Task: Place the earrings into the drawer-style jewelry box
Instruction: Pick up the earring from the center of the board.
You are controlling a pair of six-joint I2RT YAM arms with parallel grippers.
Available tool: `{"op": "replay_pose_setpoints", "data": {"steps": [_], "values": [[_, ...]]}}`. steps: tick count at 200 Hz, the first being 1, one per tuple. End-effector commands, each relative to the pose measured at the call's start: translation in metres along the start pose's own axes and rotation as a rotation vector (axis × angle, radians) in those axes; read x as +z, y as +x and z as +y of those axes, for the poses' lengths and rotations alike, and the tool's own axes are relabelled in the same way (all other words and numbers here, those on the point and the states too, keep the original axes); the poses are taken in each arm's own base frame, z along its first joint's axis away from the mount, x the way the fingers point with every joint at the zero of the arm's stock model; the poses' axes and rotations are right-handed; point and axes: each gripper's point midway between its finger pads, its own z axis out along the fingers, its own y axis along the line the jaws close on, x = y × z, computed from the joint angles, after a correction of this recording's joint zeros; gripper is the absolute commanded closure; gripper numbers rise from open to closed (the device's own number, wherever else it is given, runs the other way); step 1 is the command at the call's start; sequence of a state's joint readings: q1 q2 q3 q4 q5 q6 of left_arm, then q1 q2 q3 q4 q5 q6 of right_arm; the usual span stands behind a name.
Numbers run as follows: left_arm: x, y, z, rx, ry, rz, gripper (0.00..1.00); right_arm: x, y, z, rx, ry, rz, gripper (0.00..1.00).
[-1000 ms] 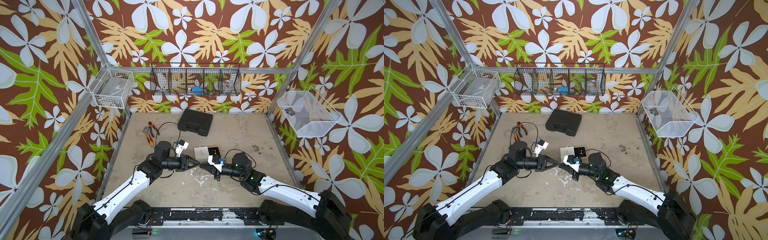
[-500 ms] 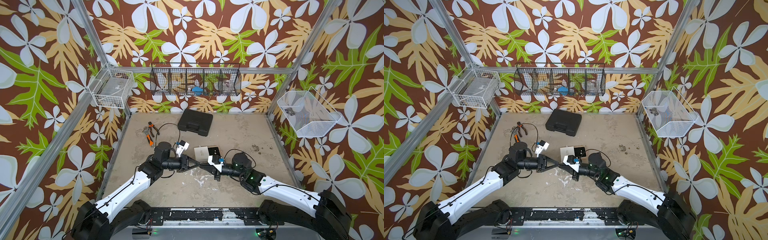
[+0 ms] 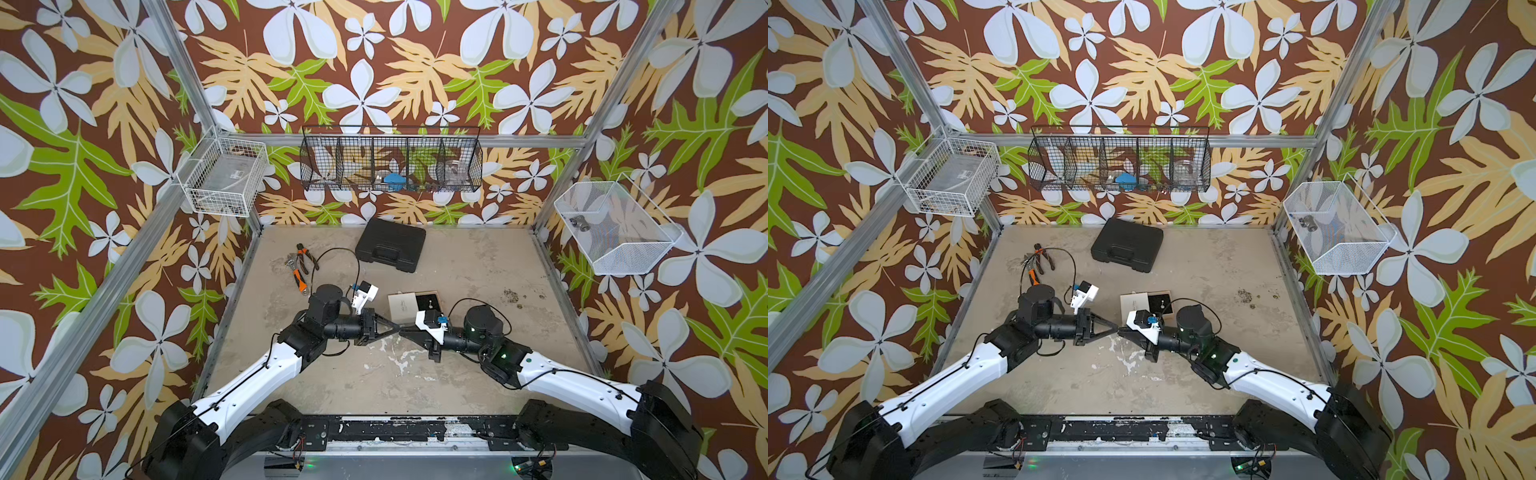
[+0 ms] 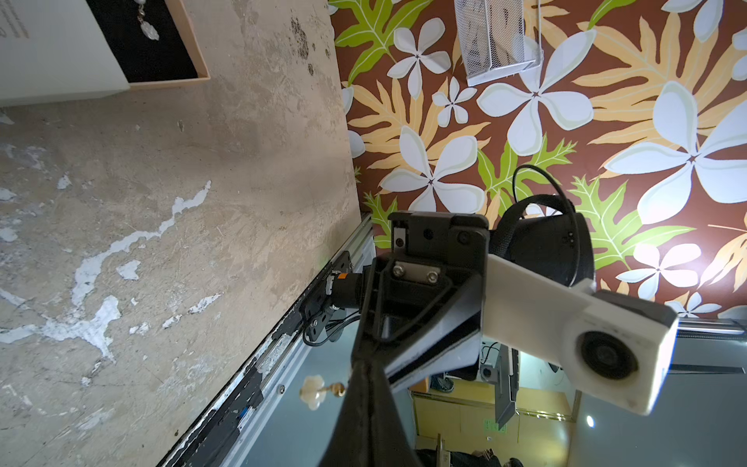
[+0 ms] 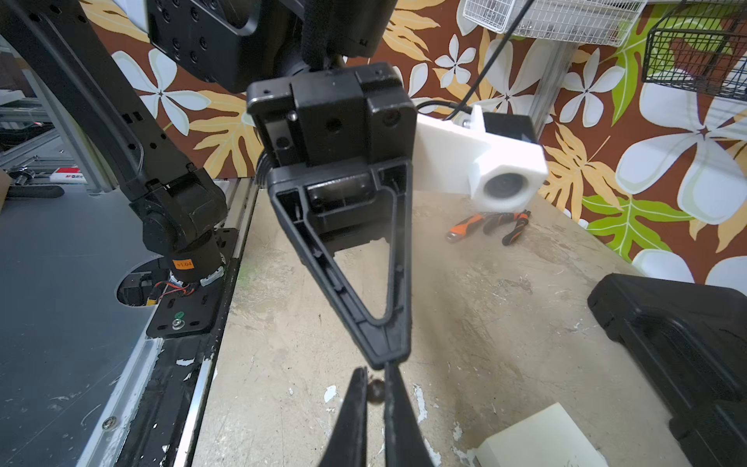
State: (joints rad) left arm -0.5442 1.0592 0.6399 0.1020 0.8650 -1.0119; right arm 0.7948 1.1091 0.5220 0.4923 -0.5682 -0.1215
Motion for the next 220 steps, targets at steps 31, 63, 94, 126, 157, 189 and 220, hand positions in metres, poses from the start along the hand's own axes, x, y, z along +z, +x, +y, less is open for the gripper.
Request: {"op": "replay_pose_setpoints", "data": {"steps": [31, 63, 94, 126, 157, 189, 220], "values": [[0.001, -0.002, 0.001, 0.005, 0.002, -0.008, 0.98, -0.001, -0.012, -0.001, -0.032, 0.007, -0.039, 0.91], [0.0, -0.002, 0.0, 0.007, 0.005, -0.015, 1.0, -0.002, -0.013, -0.002, -0.036, 0.012, -0.041, 0.9], [-0.001, -0.004, -0.003, 0.0, 0.028, -0.03, 1.0, -0.004, -0.015, -0.004, -0.037, 0.031, -0.051, 0.88], [-0.004, -0.005, -0.009, -0.004, 0.054, -0.055, 1.0, -0.006, -0.017, -0.007, -0.033, 0.048, -0.061, 0.83], [-0.006, -0.007, -0.014, -0.01, 0.083, -0.08, 1.0, -0.008, -0.018, -0.009, -0.031, 0.063, -0.07, 0.79], [-0.007, -0.009, -0.013, -0.021, 0.09, -0.099, 1.0, -0.011, -0.018, -0.01, -0.034, 0.078, -0.085, 0.79], [-0.01, -0.012, -0.017, -0.036, 0.121, -0.132, 1.0, -0.019, -0.023, -0.01, -0.052, 0.108, -0.145, 0.78]]}}
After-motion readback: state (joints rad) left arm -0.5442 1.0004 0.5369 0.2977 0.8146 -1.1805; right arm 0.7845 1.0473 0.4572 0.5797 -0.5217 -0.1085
